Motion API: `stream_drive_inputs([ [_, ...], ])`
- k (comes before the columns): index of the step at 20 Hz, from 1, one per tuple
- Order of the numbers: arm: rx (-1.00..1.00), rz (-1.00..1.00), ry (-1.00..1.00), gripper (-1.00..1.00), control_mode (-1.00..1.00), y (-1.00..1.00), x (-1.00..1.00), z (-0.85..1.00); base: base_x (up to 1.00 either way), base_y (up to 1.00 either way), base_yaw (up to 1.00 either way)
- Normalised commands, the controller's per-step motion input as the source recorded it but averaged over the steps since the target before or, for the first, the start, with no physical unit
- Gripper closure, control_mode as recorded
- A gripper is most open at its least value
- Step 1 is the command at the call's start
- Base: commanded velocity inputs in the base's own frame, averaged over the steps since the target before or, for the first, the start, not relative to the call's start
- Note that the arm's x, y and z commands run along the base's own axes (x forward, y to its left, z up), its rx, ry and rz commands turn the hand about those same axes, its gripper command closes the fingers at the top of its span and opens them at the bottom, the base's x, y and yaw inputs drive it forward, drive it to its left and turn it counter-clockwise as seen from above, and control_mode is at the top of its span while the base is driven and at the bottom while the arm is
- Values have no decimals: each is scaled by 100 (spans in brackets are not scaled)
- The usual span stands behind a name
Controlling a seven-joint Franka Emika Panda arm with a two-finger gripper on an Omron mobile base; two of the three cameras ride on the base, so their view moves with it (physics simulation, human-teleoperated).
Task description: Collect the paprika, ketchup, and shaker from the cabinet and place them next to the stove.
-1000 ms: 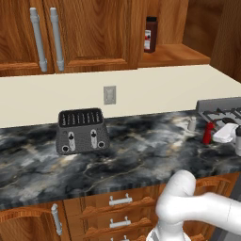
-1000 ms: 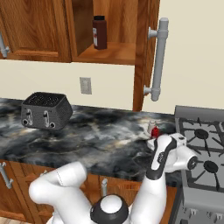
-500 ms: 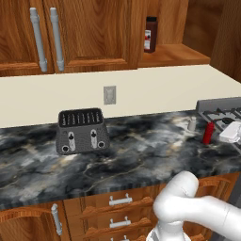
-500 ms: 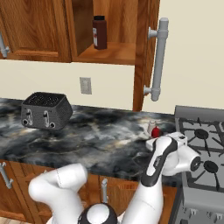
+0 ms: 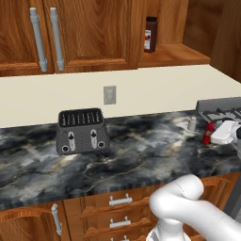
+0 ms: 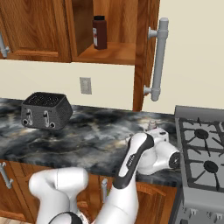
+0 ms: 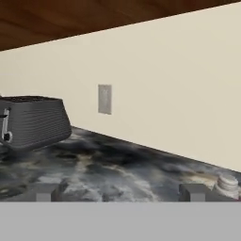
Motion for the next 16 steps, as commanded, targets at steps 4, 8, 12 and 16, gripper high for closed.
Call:
stream_drive_inputs([
  [4, -1, -4, 0, -100, -100, 95, -10, 44, 0, 0, 0],
  [8, 0, -6, 0, -100, -100, 67, 0, 84, 0, 0, 0],
  [12, 0, -7, 0, -100, -100, 44, 6, 99, 0, 0, 0],
  [16, 0, -6, 1, -100, -100, 14, 7, 100, 0, 0, 0],
])
